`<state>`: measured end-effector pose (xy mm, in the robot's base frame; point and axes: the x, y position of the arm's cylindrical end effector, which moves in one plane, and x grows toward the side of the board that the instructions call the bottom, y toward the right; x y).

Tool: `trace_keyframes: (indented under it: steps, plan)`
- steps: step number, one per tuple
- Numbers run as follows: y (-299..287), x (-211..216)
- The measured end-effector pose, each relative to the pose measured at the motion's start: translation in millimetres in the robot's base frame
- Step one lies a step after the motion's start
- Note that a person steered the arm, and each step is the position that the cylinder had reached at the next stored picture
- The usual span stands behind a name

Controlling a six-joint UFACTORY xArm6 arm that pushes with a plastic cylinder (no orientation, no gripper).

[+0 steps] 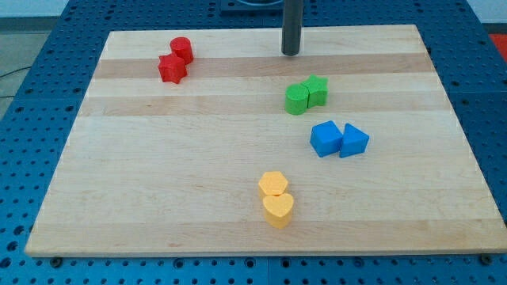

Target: Push red star into red circle

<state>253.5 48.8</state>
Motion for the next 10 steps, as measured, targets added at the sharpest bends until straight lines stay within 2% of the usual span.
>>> trace_keyframes:
  steps: [2, 3, 5, 7, 8, 9, 10]
  plan:
    - [-11, -26]
    - [-53, -42]
    - [-167, -46]
    - [-214, -9]
    - [-245, -7]
    - [-235, 37]
    - [-187, 73]
